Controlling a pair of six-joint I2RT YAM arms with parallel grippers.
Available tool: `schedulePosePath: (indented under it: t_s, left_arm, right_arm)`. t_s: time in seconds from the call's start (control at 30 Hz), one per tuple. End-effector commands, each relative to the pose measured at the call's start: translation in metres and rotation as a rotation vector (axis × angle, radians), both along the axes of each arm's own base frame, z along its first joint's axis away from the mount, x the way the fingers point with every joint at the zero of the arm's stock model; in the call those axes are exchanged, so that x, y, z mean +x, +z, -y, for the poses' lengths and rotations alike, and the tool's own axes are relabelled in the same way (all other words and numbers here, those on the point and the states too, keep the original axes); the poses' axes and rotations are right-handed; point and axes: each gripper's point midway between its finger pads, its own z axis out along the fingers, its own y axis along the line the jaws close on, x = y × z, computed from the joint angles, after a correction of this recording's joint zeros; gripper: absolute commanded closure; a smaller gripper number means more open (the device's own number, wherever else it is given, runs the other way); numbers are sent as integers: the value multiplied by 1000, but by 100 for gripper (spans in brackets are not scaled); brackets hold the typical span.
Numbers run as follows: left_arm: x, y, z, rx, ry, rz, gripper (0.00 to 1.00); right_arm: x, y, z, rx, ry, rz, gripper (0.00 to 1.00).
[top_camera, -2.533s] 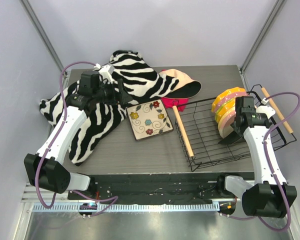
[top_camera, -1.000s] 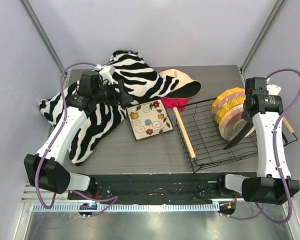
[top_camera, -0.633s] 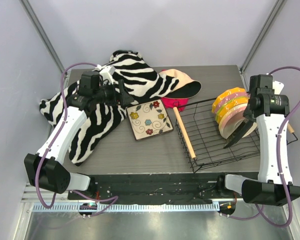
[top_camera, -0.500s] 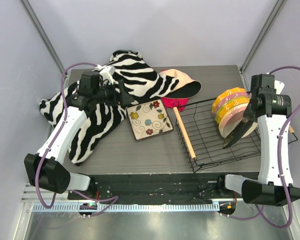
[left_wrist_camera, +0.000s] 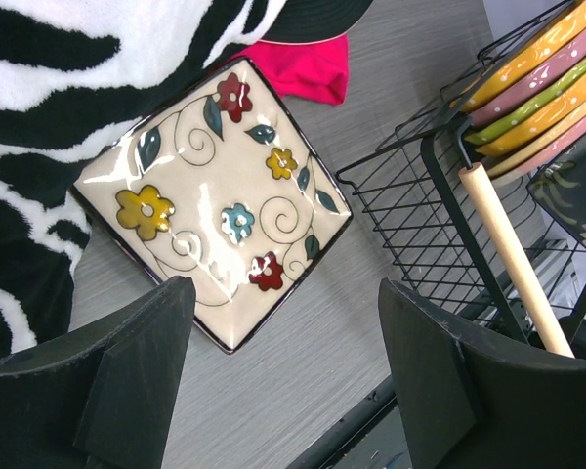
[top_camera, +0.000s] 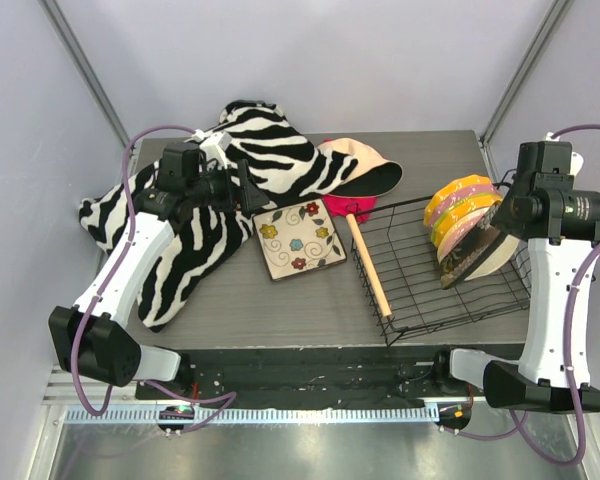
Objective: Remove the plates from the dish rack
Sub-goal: Unload the plate from the dish rack, then place the plate at the center of the board.
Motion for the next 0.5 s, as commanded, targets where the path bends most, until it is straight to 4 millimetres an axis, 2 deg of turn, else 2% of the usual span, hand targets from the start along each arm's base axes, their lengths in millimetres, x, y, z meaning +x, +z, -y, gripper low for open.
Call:
schedulePosePath:
  t_s: [0.0,0.27,0.47]
  left_arm:
    - [4,10,5,-25,-22,36,20]
    - [4,8,6,-26,-27,28,20]
    - [4,8,6,-31,-24,27,19]
  right_arm:
    - [26,49,-16,47,67,244,99]
    - [27,67,-26,89,101,303,99]
    - [35,67,-37,139,138,353,99]
